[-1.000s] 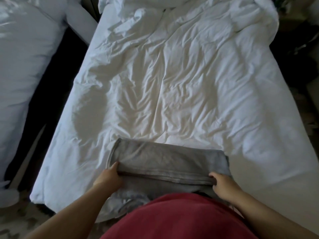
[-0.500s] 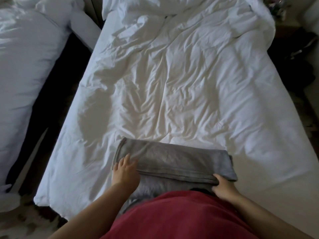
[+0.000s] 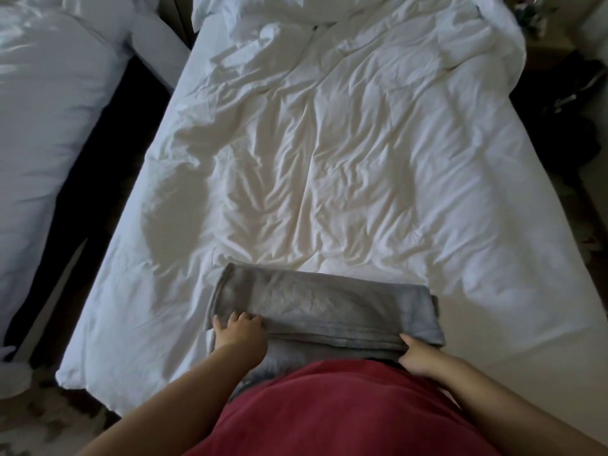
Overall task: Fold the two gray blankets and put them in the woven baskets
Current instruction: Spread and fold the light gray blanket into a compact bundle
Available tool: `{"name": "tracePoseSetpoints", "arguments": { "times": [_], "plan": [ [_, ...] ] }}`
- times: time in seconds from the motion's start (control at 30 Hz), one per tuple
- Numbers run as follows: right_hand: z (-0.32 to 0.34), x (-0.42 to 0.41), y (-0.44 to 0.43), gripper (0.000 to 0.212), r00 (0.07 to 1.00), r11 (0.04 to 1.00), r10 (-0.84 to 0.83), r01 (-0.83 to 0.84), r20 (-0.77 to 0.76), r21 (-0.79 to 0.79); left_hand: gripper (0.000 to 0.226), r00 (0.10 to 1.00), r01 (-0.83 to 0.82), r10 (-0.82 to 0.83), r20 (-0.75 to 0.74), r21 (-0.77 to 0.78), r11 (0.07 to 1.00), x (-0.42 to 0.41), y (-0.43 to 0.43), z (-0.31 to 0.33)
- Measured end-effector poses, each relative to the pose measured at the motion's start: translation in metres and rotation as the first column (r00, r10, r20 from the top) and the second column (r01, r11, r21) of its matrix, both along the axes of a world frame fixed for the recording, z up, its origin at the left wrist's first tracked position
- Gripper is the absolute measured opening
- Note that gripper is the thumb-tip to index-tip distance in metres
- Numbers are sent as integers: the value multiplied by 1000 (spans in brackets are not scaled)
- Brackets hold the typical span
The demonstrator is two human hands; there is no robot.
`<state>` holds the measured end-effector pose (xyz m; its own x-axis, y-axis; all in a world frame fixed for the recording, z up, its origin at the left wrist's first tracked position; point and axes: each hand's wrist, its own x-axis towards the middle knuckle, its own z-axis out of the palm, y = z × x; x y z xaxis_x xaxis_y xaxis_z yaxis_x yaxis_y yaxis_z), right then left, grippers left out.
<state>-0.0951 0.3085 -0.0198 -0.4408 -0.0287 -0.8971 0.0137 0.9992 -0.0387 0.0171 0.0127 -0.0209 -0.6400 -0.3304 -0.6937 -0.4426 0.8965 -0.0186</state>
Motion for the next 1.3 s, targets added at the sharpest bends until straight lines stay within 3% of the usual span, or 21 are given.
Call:
{"name": "tracePoseSetpoints", "arguments": {
  "times": [0.07, 0.2, 0.3, 0.37, 0.4, 0.47, 0.53, 0.63, 0.83, 0.9, 1.03, 1.17, 1.3],
  "plan": [
    [7, -13, -8, 58, 991, 988, 117, -122, 57, 90, 43, 995, -20, 17, -96, -31, 999, -12, 8, 4],
    [28, -36, -40, 31, 928, 920, 335, -359, 160, 156, 46, 953, -29, 37, -300, 32, 999, -45, 25, 5],
    [12, -47, -67, 39, 856, 838, 502, -516, 121, 176, 52, 946, -29, 54, -320, 83, 996, -73, 38, -12],
    [-2, -43, -88, 42, 883, 883, 463, -452, -81, 124, 56, 960, -46, 67, -271, 85, 995, -76, 45, -30],
    [-8, -38, -98, 38, 881, 915, 395, -403, -262, 24, 58, 962, -72, 92, -259, 84, 994, -72, 49, -41],
    [-28, -25, -114, 29, 771, 879, 184, -406, -610, -248, 60, 955, -123, 141, -259, 83, 989, -59, 60, -62],
    [-51, -12, -122, 42, 698, 831, 150, -473, -700, -293, 61, 946, -142, 168, -276, 111, 984, -48, 68, -76],
    [-93, 3, -107, 64, 757, 867, 300, -470, -580, -166, 60, 915, -122, 175, -363, 164, 979, -41, 61, -86],
    [-108, 6, -100, 65, 750, 872, 332, -475, -572, -117, 44, 802, -57, 120, -585, 125, 990, -45, 22, -75],
    [-103, 6, -103, 64, 773, 886, 355, -457, -526, -73, 48, 806, -62, 106, -582, 95, 994, -51, 3, -73],
    [-92, 5, -121, 63, 812, 917, 356, -399, -463, 7, 60, 863, -263, 280, -419, 101, 960, -32, -46, -88],
    [-80, 2, -154, 61, 871, 969, 230, -244, -433, 25, 64, 910, -173, 222, -349, 165, 971, -5, -62, -107],
    [-76, 6, -184, 56, 885, 996, 89, -68, -458, 62, 66, 896, -144, 164, -413, 80, 986, -15, -51, -99]
  ]
}}
